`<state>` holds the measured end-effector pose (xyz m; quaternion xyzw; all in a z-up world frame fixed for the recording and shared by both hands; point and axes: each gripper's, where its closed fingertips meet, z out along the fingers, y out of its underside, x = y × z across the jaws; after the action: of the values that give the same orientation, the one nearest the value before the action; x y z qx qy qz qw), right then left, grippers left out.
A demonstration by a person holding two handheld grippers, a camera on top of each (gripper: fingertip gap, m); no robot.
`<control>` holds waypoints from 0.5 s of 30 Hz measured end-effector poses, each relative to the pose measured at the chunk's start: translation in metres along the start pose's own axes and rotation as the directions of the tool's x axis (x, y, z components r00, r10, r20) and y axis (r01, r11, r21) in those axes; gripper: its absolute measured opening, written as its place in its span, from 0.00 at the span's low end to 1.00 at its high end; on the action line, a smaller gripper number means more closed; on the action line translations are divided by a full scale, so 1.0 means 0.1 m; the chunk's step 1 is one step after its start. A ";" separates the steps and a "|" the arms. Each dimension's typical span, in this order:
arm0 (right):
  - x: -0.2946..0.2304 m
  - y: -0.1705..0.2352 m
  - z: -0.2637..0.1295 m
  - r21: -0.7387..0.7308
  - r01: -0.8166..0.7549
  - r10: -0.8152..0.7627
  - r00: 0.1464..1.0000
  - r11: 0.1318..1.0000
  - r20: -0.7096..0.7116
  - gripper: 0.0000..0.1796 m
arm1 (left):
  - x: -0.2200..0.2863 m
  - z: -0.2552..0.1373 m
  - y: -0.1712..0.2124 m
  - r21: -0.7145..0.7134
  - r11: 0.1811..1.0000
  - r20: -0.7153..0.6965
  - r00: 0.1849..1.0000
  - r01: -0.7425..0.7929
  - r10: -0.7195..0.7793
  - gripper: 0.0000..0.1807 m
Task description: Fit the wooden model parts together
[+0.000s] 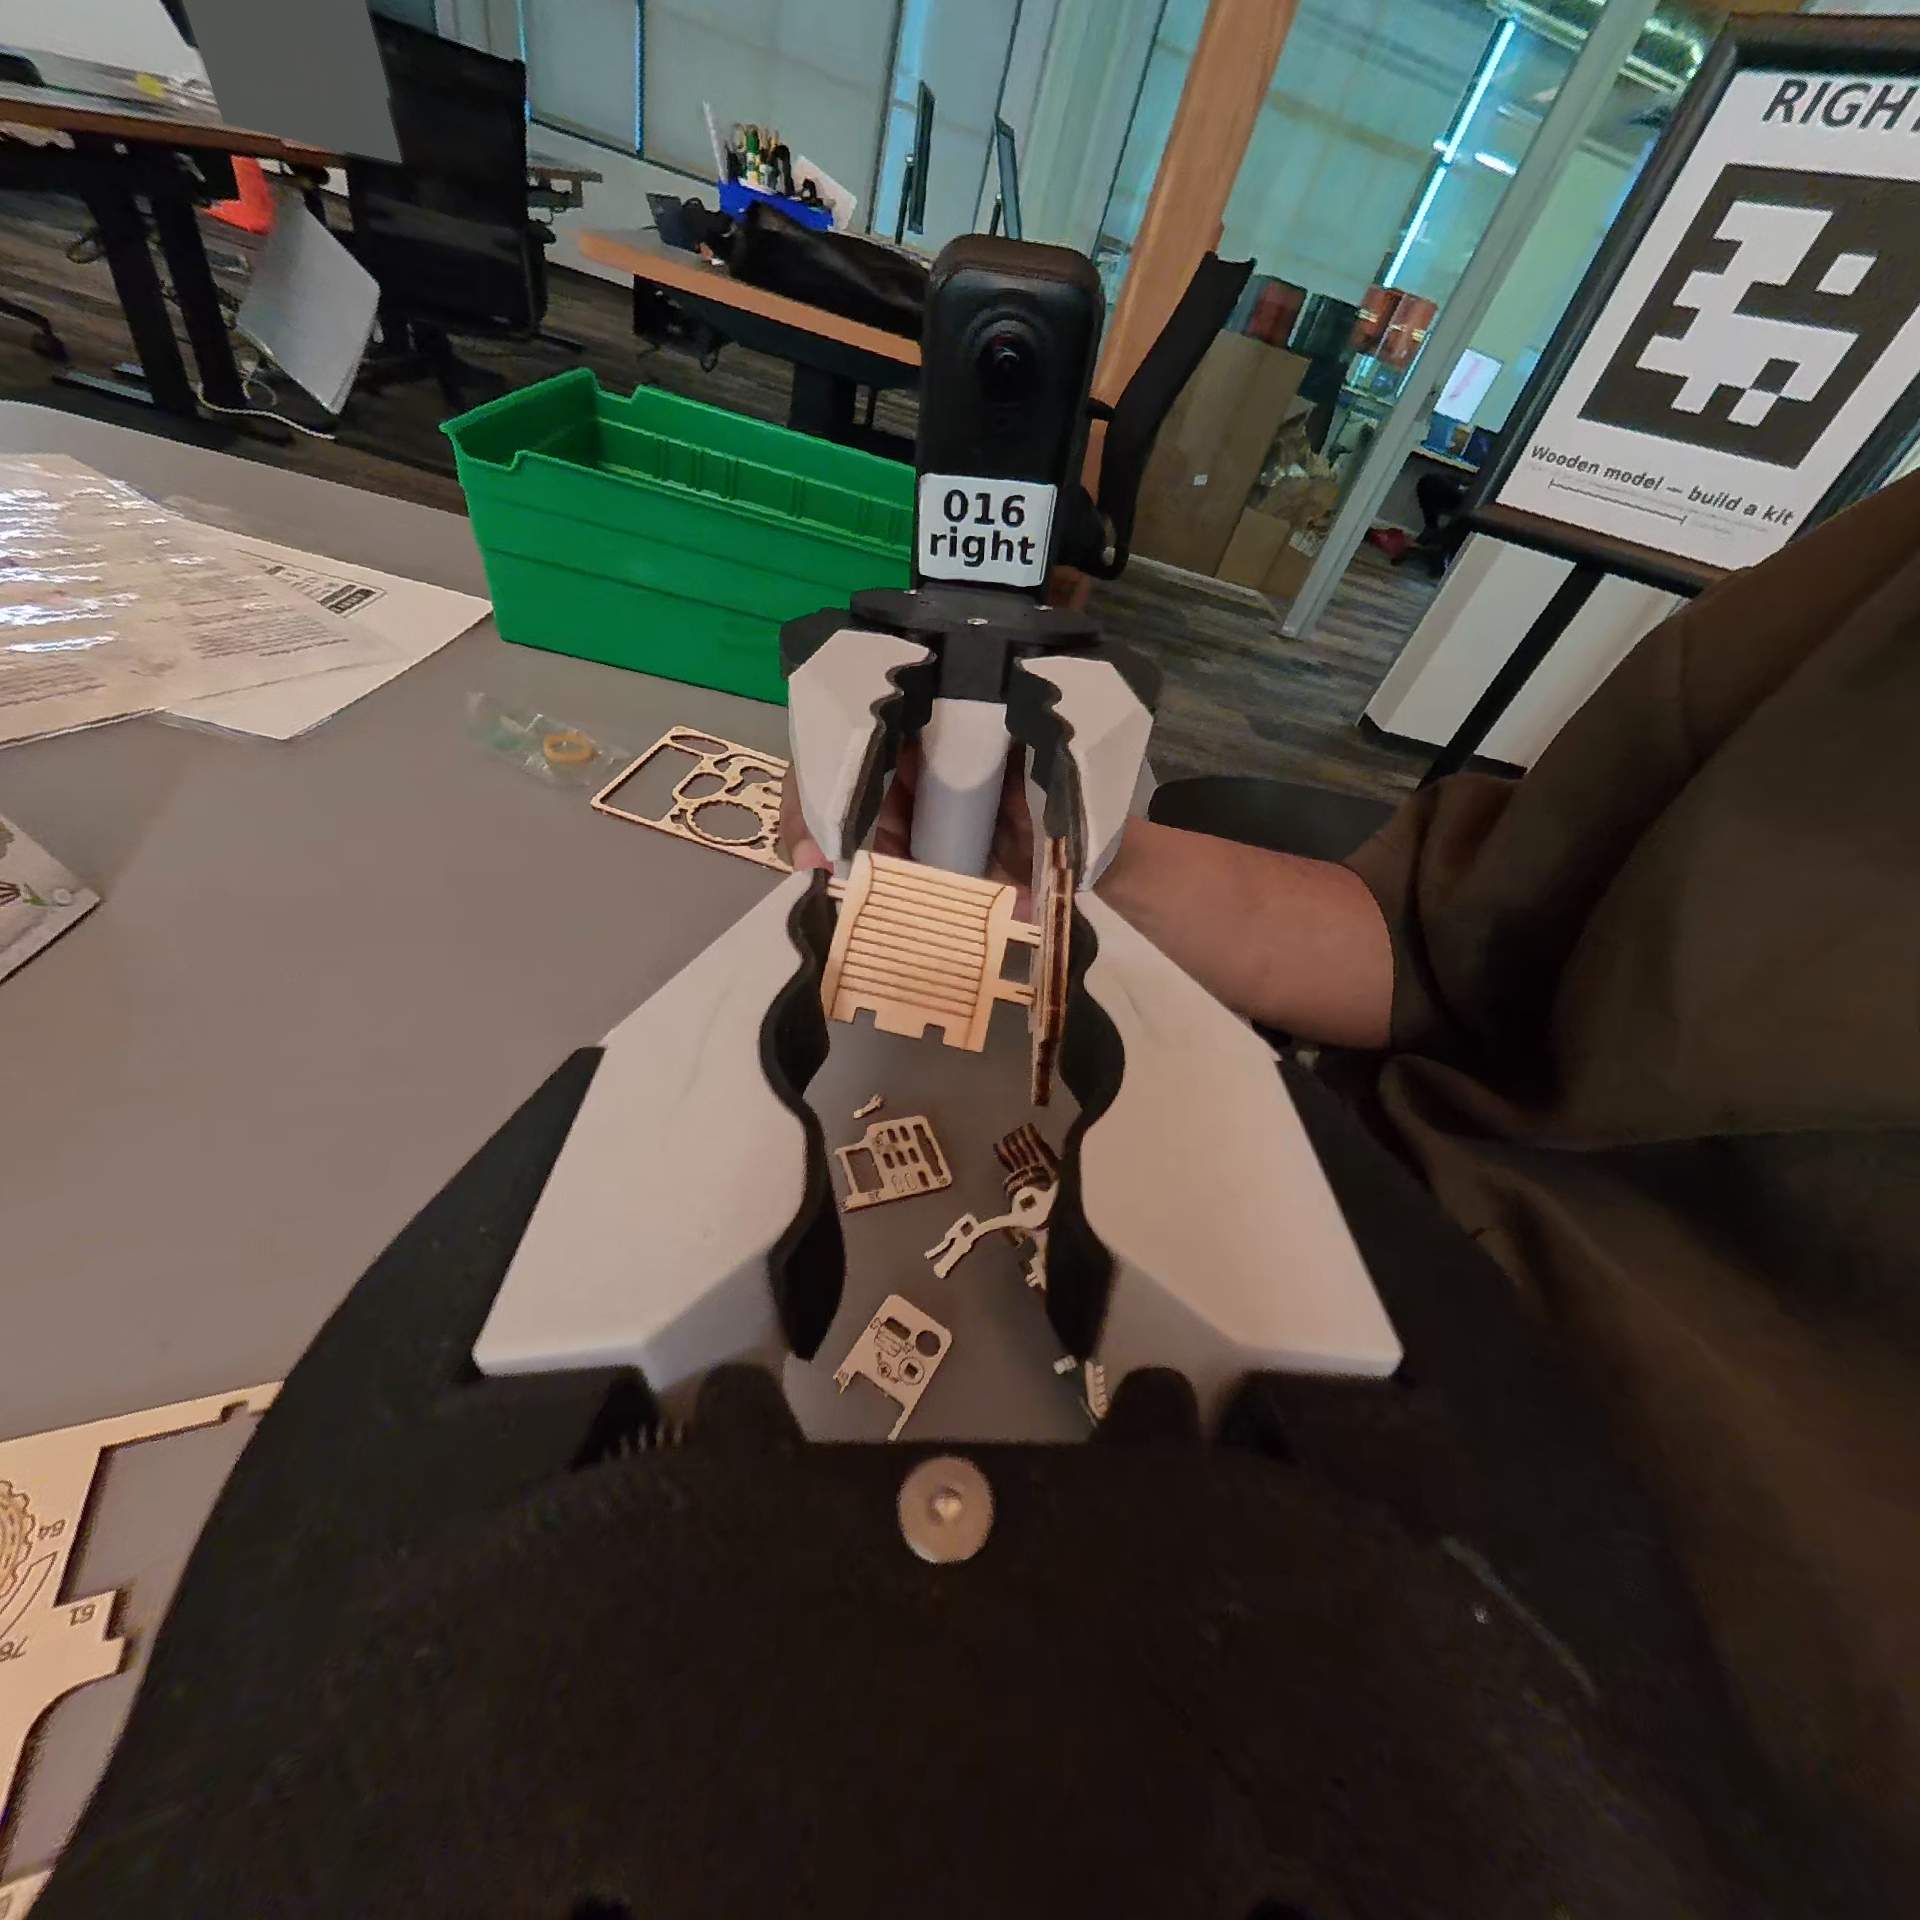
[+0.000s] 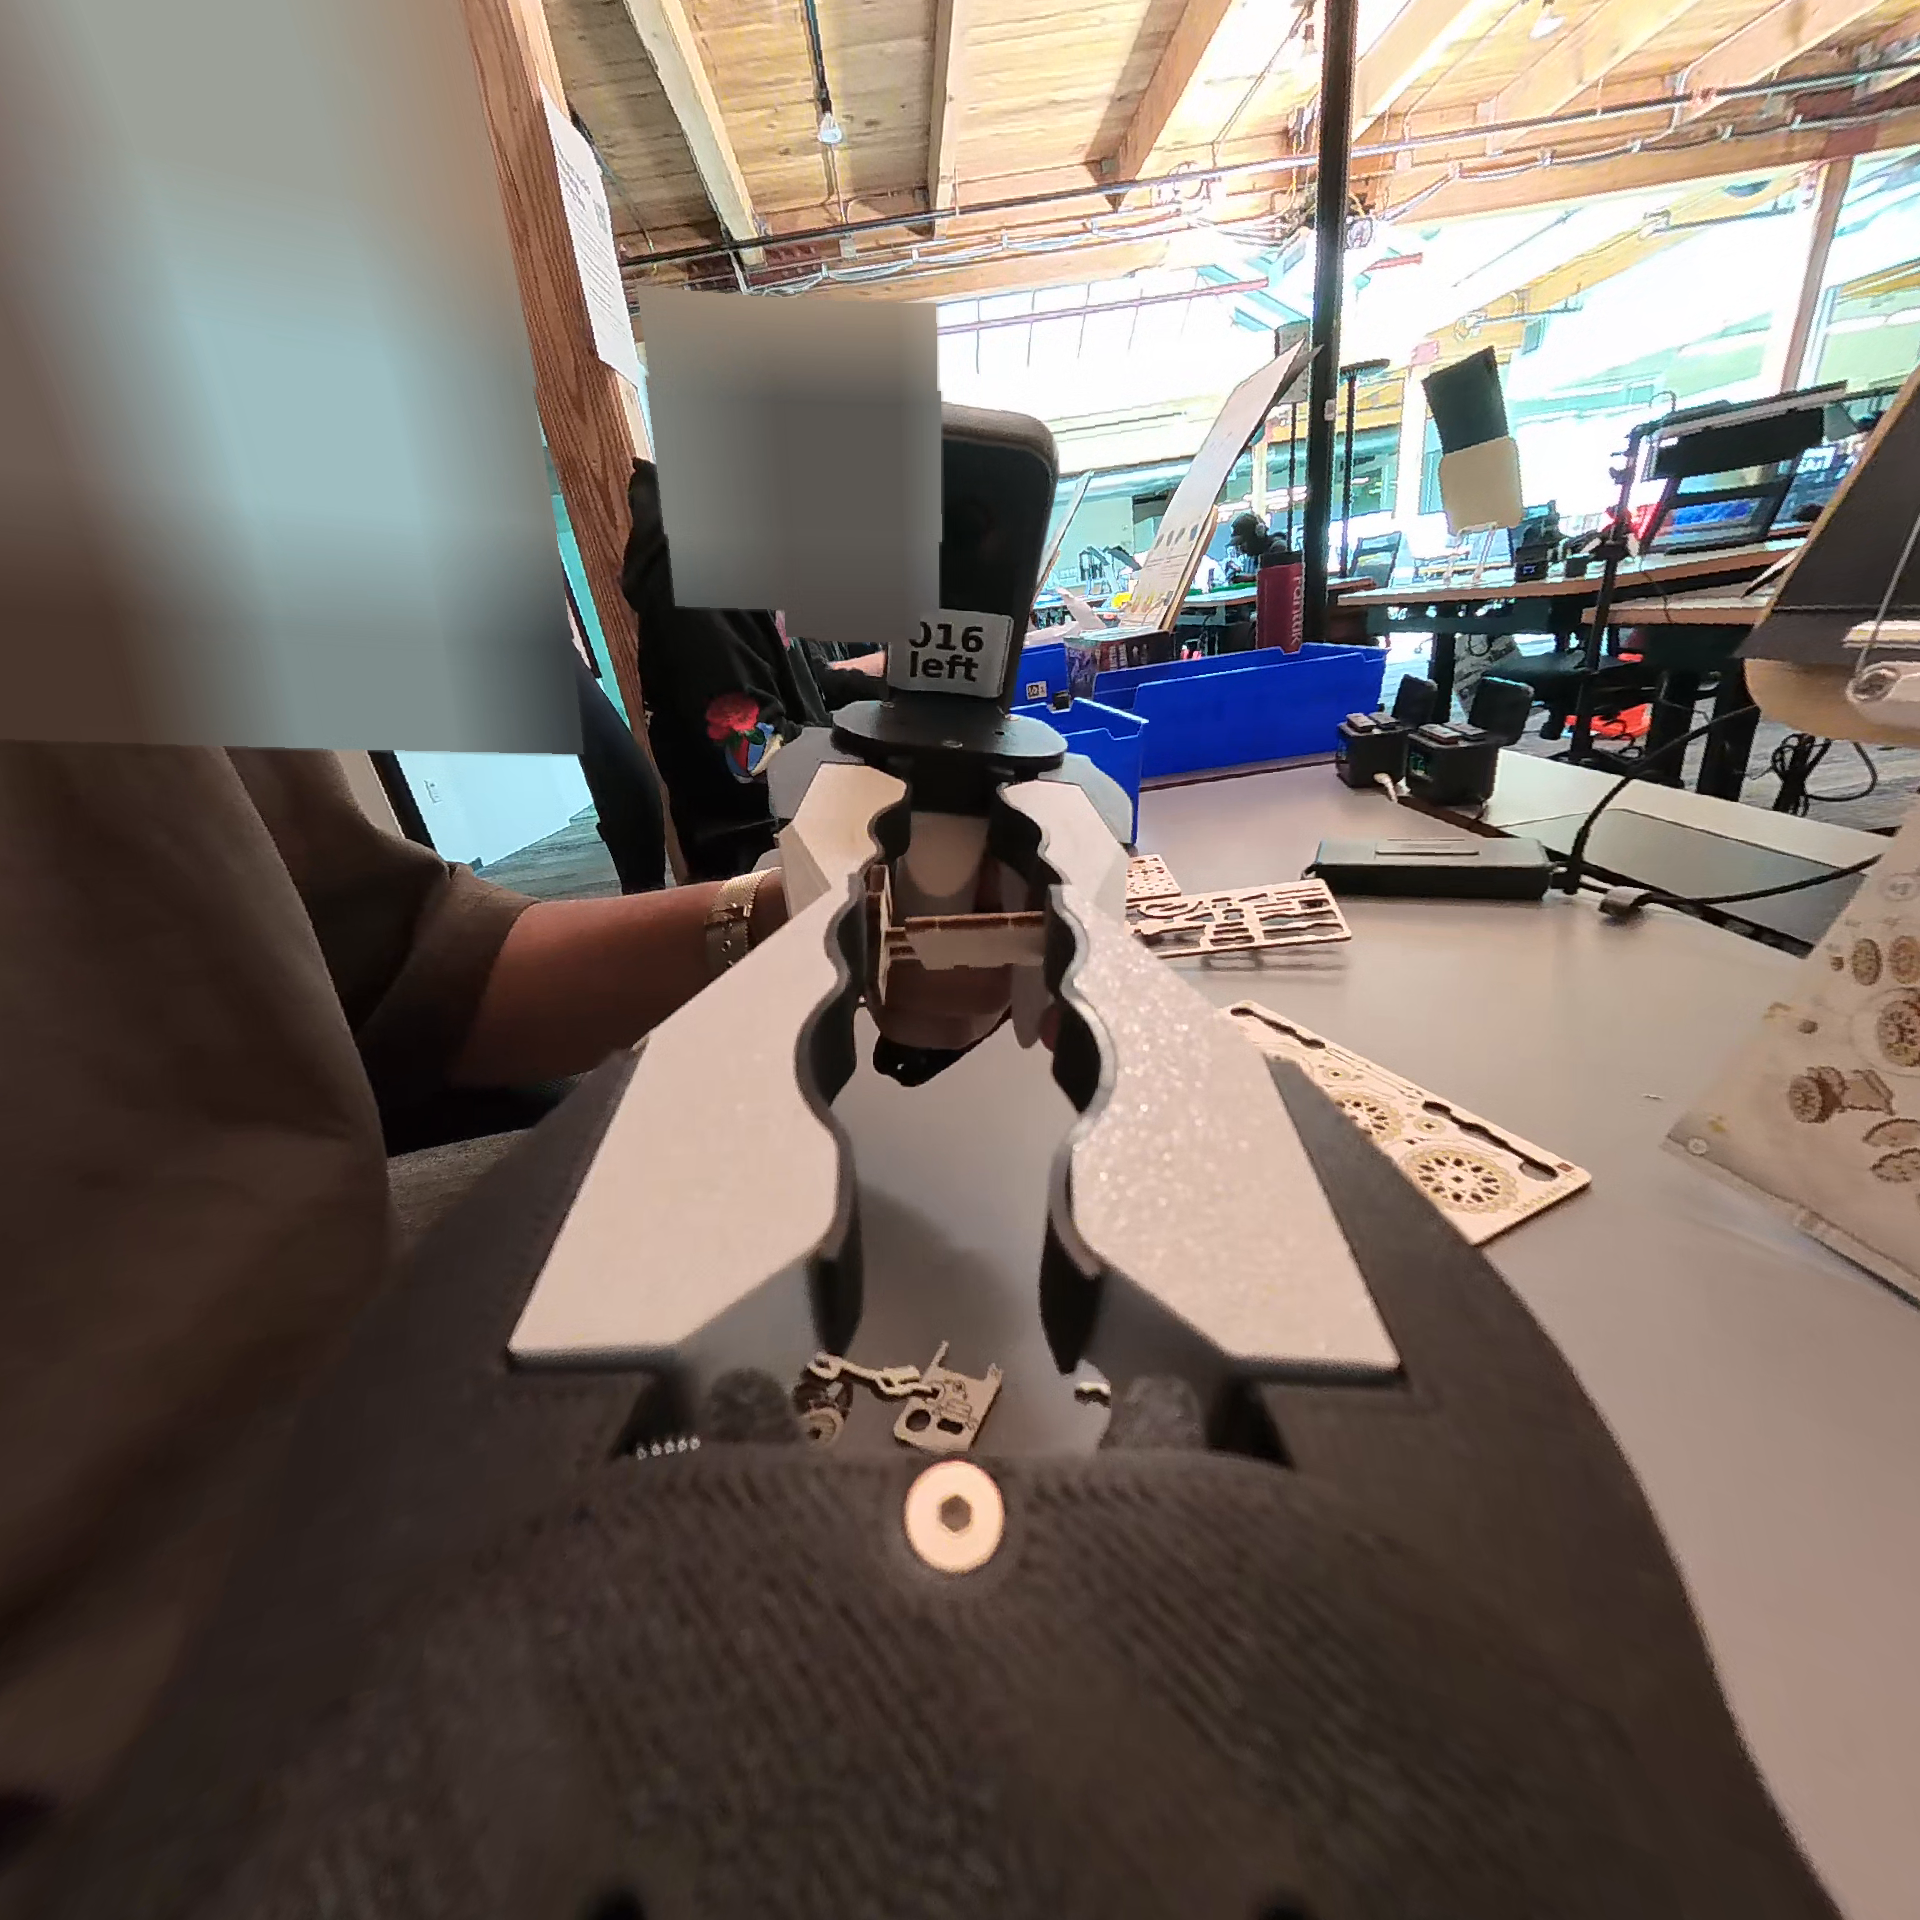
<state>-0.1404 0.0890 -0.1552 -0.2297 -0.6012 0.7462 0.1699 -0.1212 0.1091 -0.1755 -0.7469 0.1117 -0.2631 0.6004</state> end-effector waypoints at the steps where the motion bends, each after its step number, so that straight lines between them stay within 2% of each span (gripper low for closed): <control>1: -0.01 -0.01 0.00 0.005 0.002 -0.002 1.000 1.000 0.004 0.18 | 0.01 0.00 -0.01 0.006 1.000 -0.009 1.000 0.006 -0.006 0.22; 11: -0.07 -0.04 -0.01 0.021 -0.017 0.016 0.999 1.000 0.041 0.19 | 0.07 0.00 -0.04 0.033 0.999 -0.047 0.999 0.023 -0.022 0.22; 15: -0.04 -0.05 -0.02 0.034 -0.041 0.039 0.998 0.999 0.044 0.23 | 0.09 0.02 -0.06 0.040 0.999 -0.045 0.999 0.009 -0.008 0.22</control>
<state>-0.1360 0.0899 -0.1501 -0.2224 -0.5869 0.7647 0.1460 -0.1140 0.1081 -0.1677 -0.7292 0.1167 -0.2845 0.6113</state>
